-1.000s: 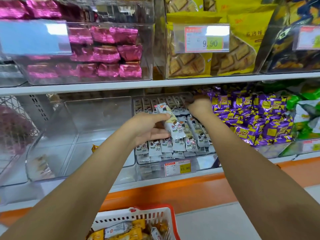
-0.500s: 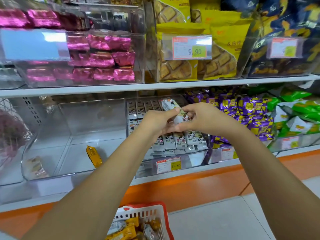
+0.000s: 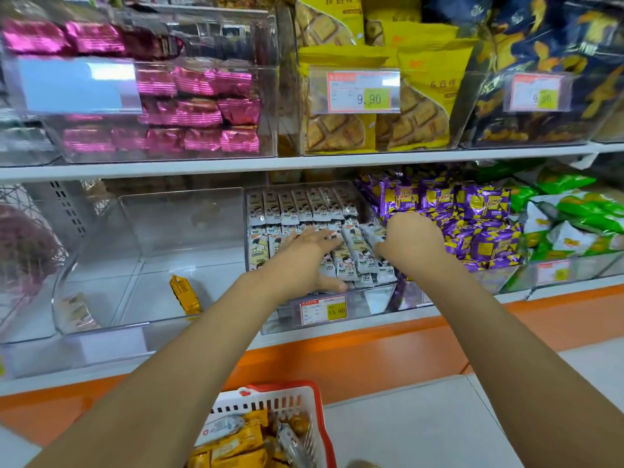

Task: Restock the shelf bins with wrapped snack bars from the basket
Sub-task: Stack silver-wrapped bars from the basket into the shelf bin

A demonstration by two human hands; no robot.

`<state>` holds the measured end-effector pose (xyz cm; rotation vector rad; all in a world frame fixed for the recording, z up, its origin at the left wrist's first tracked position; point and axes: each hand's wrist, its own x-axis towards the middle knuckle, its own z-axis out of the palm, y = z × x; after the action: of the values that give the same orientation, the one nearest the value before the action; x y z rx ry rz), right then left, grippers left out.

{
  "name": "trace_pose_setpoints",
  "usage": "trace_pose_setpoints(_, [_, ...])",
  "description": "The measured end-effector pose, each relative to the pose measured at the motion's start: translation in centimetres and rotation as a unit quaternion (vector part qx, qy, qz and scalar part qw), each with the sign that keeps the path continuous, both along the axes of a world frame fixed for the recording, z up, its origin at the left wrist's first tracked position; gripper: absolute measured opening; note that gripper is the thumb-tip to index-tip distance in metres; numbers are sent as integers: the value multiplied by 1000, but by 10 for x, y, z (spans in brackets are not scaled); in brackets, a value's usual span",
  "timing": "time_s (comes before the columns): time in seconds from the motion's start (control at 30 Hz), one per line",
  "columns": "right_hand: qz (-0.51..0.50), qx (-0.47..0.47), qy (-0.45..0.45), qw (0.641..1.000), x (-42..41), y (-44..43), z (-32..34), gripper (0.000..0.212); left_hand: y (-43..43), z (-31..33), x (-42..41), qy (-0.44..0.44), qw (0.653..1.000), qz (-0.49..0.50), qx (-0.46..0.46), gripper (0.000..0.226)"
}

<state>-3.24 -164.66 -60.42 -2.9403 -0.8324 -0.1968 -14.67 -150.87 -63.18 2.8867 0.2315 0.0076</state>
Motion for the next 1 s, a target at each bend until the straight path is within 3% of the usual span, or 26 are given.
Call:
trace_pose_setpoints(0.07, [25, -28, 7, 999, -2, 0, -1, 15, 2, -5, 0, 8, 1000, -5, 1, 85])
trace_pose_setpoints(0.17, [61, -66, 78, 993, -2, -4, 1, 44, 4, -7, 0, 8, 1000, -5, 1, 79])
trace_pose_setpoints(0.37, [100, -89, 121, 984, -3, -11, 2, 56, 4, -9, 2, 0, 1000, 1, 1, 77])
trace_pose_setpoints(0.5, [91, -35, 70, 993, -11, -19, 4, 31, -3, -6, -7, -33, 999, 4, -25, 79])
trace_pose_setpoints(0.6, [101, 19, 20, 994, -28, -26, 15, 12, -10, -3, -35, -149, 987, 28, -54, 49])
trace_pose_setpoints(0.67, [149, 41, 32, 987, -53, -28, 22, 31, -15, -6, -63, -221, 970, 40, -92, 18])
trace_pose_setpoints(0.7, [181, 50, 61, 980, -71, -27, 21, 39, -16, -12, -78, -234, 966, 50, -97, 23])
trace_pose_setpoints(0.8, [277, 41, 182, 943, -125, -20, -3, 42, -15, -44, -121, -199, 972, 74, -98, 40])
trace_pose_setpoints(0.87, [314, 4, 217, 924, -151, -12, -34, 39, -10, -70, -148, -159, 977, 96, -104, 46])
trace_pose_setpoints(1.0, [313, -77, 247, 914, -178, 7, -105, 32, 15, -130, -204, -27, 979, 180, -91, 34])
